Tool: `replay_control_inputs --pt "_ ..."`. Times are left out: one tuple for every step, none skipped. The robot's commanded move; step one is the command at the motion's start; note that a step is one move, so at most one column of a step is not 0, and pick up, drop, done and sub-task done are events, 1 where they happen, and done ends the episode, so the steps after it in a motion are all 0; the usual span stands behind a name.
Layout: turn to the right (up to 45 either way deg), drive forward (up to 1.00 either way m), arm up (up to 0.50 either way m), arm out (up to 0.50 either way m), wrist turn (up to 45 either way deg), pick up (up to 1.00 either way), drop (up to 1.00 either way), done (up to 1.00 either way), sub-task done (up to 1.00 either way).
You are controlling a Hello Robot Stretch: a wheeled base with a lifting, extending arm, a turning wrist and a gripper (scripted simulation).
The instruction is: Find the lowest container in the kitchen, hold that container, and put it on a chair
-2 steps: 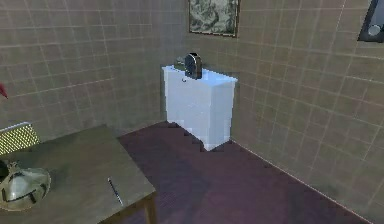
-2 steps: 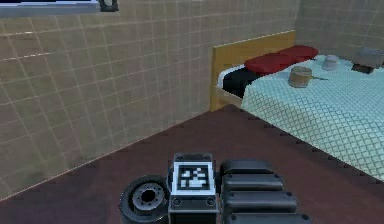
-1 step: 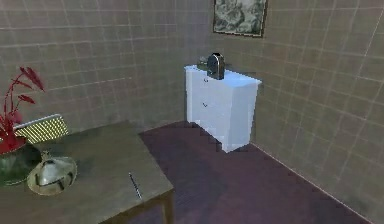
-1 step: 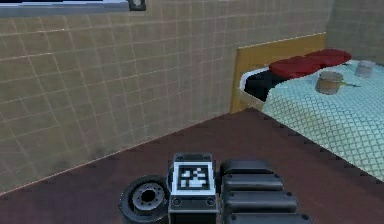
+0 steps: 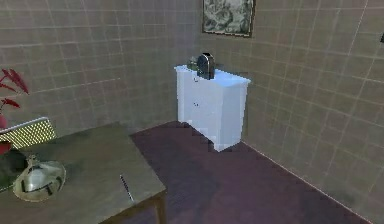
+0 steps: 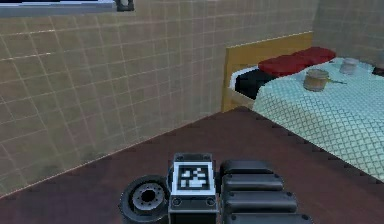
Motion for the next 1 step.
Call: replay_control_inputs --pt "-45.0 0.0 0.0 0.0 0.0 0.0 0.0 0.0 0.0"
